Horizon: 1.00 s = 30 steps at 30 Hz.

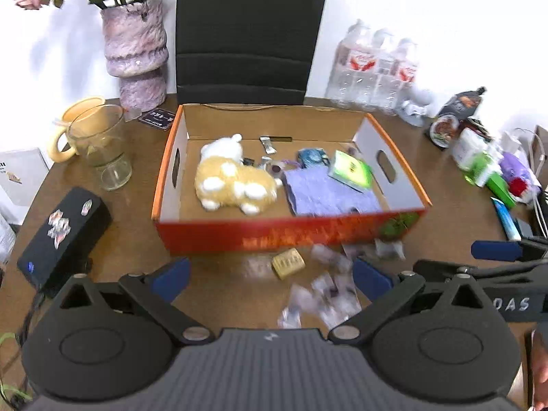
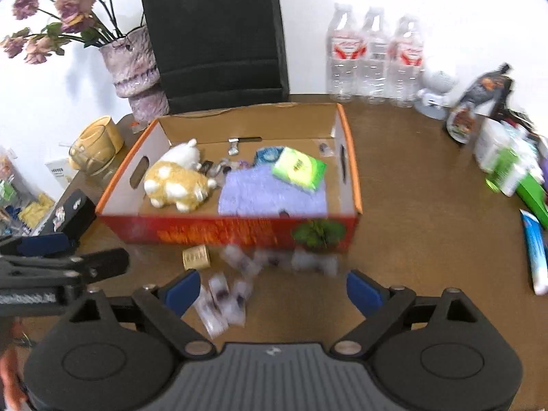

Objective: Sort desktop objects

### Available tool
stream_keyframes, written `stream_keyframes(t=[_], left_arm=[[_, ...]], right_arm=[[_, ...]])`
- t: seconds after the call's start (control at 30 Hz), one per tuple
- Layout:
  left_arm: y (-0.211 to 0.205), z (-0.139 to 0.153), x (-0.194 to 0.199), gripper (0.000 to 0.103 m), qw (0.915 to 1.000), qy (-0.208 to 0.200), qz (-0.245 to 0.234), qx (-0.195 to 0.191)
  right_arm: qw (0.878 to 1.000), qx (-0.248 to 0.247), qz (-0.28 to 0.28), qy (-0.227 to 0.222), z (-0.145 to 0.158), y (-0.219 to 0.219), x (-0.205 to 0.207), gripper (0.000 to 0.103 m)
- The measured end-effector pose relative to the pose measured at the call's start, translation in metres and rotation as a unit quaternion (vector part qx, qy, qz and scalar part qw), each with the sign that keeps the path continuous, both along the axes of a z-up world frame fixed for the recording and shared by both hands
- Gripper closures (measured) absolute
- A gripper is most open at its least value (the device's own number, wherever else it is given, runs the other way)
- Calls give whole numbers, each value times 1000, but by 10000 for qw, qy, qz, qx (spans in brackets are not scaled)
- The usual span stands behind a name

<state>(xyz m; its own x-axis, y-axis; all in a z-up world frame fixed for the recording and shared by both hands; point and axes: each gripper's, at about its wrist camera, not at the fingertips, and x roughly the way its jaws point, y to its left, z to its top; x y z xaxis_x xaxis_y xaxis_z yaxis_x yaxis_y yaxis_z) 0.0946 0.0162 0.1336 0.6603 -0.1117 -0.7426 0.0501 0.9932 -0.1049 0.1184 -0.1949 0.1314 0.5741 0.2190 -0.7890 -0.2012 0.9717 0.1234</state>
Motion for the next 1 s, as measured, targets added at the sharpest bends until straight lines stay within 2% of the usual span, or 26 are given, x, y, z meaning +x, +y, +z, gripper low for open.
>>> stream_keyframes(t=[0.07, 0.17, 0.33, 0.5, 0.57, 0.67, 0.8, 1.0], left_arm=[[1, -4, -25, 0, 9994, -322, 60, -68], [1, -16, -64, 0, 9942, -1027, 332, -7], [-3, -48, -109, 0, 9858, -1615, 366, 271], [1, -90, -119, 0, 9915, -1235, 418, -1], [-3, -99, -117, 0, 9928, -1164, 276, 109], [-8, -106, -113, 0, 9922, -1194, 182, 311], [-11, -113, -106, 0, 9944, -1012, 137, 265], [-13, -125, -104, 0, 9957, -869, 61, 301]], right_arm=[[9998, 78, -29, -182, -12, -3, -27, 10], [9983, 82, -157, -557, -37, -4, -64, 8], [9929, 94, -364, -1127, -77, -7, -105, 7], [9880, 41, -583, -1433, -105, -11, -115, 5], [9872, 7, -592, -1483, -111, -11, -114, 4], [9883, -106, -465, -1447, -118, -8, -113, 4], [9882, -139, -318, -1491, -120, -4, -115, 2], [9924, -84, -315, -1190, -125, -4, -108, 1]])
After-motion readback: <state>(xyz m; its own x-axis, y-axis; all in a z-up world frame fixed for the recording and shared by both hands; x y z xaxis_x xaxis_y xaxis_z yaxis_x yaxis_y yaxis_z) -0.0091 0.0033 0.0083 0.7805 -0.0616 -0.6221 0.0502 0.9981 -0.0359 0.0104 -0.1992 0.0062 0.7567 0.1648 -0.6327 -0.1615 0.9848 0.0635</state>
